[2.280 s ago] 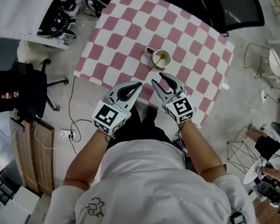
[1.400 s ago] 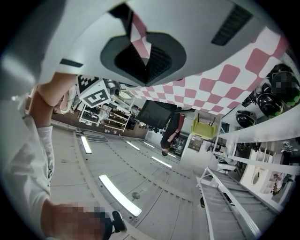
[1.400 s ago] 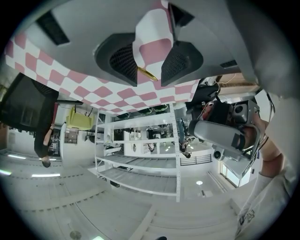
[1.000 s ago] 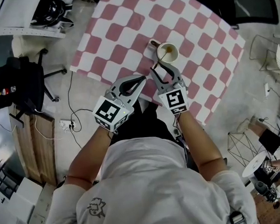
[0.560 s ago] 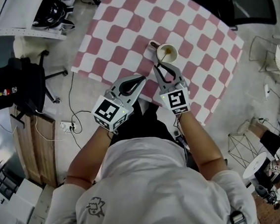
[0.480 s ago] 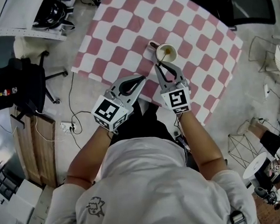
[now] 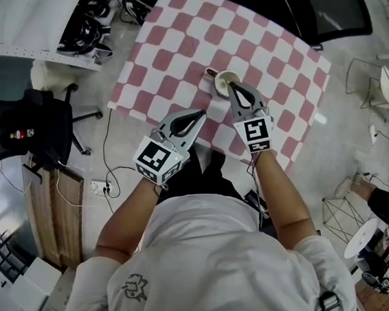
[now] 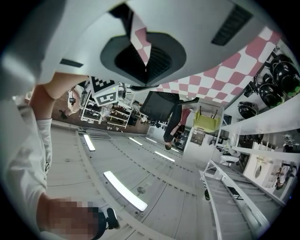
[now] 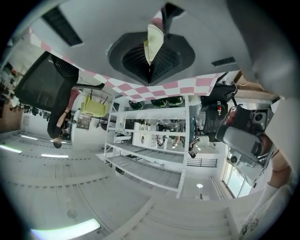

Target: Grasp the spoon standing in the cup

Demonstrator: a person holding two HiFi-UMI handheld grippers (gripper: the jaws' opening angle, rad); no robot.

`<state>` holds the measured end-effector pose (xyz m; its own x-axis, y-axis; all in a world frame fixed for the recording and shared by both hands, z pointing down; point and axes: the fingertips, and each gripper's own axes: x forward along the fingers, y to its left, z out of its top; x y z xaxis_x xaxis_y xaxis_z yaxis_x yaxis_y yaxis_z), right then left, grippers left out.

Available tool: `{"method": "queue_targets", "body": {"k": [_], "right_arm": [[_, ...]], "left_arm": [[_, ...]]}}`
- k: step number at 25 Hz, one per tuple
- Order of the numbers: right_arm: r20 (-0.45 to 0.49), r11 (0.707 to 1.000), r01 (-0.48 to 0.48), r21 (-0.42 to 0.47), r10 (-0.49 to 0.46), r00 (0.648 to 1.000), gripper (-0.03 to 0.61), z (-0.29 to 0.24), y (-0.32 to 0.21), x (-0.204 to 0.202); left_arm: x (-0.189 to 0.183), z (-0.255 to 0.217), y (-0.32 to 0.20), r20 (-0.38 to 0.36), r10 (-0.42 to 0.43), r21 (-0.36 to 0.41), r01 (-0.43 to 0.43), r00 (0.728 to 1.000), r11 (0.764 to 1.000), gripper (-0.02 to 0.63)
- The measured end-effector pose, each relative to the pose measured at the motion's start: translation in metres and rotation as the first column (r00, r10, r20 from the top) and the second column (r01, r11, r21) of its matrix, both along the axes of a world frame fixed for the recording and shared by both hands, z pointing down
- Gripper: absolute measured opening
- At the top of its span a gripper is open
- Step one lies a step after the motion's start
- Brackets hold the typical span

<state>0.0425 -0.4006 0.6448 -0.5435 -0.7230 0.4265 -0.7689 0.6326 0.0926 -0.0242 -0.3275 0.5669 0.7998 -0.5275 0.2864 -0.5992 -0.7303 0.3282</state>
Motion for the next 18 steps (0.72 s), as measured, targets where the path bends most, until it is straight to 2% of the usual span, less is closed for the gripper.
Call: {"method": "queue_targets", "body": {"k": [13,18], "right_arm": [[0.084,0.997,-0.016,0.070,0.010,0.996,0.031,-0.081,0.032,0.022],[0.134,0.994,0.010,0.105,-0.024,0.991,0.031,-0.124,0.046,0.019]], "left_arm": [[0.018,-0.076,0.018,-0.022,-0.013,0.144,0.016,1.000,0.989,0.014],[0.016,-0.106,0.021,-0.036,-0.067,0.183,0.072,0.997,0.980,0.014]]}}
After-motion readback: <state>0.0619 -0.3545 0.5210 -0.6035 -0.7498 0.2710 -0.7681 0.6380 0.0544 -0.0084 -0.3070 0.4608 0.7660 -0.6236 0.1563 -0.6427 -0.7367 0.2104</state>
